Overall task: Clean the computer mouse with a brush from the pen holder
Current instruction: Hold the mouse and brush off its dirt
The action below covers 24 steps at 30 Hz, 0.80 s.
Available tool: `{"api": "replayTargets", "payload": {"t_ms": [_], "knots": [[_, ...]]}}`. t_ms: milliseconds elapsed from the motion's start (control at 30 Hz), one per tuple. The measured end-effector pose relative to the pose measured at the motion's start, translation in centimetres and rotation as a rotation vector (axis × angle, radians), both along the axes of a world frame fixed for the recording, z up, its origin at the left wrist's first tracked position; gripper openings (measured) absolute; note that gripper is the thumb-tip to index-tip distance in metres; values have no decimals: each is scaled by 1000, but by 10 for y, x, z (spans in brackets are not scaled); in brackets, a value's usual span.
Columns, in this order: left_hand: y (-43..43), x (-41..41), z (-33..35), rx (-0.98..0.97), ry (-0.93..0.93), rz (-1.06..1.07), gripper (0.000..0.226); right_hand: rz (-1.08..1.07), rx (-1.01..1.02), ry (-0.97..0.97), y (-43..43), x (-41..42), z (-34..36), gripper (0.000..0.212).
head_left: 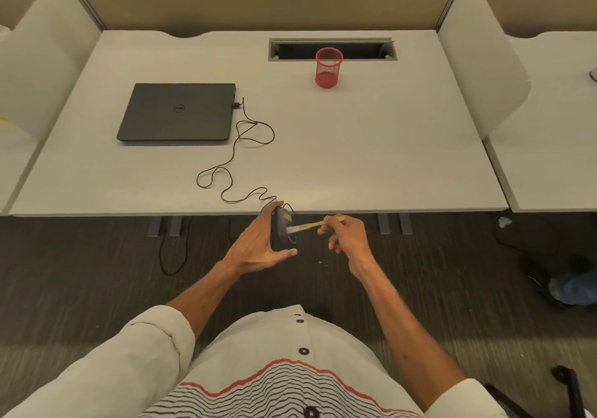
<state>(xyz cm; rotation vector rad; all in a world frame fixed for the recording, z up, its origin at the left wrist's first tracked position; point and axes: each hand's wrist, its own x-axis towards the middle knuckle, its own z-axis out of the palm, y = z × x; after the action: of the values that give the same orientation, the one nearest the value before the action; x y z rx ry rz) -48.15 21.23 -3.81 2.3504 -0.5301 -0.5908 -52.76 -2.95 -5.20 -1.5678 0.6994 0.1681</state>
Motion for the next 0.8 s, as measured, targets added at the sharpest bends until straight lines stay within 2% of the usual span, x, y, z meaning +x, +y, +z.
{"api": "replayTargets", "payload": {"t_ms": [167,233,500,633,800], "knots": [[2,3,0,-41,4,15,121,-63,-36,13,-6,0,-3,22],[1,3,0,-55,-8,18,122,-107,26,-5,-9,1,0,21],[-8,7,2,-71,-62,-19,125,-213,605,-46,0,-2,7,23],[-10,10,3,-82,-50,-15,128,-164,611,-19,10,-3,6,19],[-12,11,4,-78,-53,-9,121,-190,650,-12,18,2,6,13]]}}
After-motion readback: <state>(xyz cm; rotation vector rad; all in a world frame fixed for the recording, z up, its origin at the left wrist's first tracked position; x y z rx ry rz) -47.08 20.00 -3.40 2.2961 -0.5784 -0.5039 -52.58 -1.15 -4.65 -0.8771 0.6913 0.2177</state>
